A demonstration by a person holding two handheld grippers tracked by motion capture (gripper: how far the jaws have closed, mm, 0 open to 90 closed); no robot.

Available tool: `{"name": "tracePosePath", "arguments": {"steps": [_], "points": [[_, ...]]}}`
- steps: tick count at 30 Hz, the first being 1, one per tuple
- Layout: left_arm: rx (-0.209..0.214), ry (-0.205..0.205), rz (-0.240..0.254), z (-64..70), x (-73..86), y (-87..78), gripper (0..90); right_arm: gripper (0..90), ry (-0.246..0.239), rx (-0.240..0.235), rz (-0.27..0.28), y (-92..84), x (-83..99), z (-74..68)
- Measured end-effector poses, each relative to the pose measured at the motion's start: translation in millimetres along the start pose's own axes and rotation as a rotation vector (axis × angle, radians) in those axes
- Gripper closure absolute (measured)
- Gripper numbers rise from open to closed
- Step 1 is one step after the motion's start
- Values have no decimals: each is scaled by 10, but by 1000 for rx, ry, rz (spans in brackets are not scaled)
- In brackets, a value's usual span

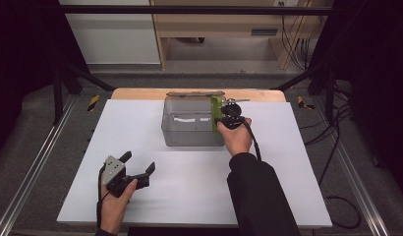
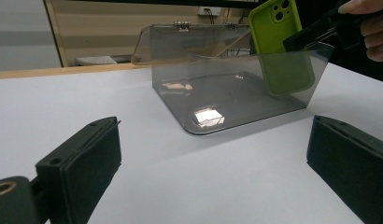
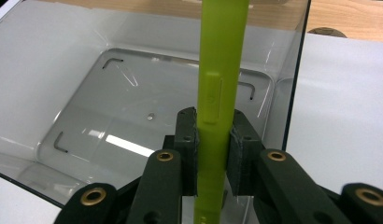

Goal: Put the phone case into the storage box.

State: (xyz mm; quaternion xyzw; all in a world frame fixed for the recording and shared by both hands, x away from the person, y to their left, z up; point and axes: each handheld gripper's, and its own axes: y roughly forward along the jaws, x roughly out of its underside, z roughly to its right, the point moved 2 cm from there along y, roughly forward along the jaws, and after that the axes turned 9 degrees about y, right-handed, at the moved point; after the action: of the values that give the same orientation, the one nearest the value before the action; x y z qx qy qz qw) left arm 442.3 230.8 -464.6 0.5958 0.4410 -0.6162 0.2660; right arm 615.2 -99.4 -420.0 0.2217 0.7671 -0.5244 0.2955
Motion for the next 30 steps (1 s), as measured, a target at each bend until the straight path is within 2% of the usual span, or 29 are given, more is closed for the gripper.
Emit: {"name": "tracePosePath", "arguments": {"steps": [10, 15, 30], "points": [[1, 0, 1, 7, -2, -2, 30, 764, -16, 14, 19, 23, 6, -60], [2, 2, 0, 8, -3, -3, 30, 764, -26, 21, 5, 37, -14, -105], [3, -1, -2, 6, -2, -1, 31, 764, -15, 28, -6, 50, -33, -122]]}}
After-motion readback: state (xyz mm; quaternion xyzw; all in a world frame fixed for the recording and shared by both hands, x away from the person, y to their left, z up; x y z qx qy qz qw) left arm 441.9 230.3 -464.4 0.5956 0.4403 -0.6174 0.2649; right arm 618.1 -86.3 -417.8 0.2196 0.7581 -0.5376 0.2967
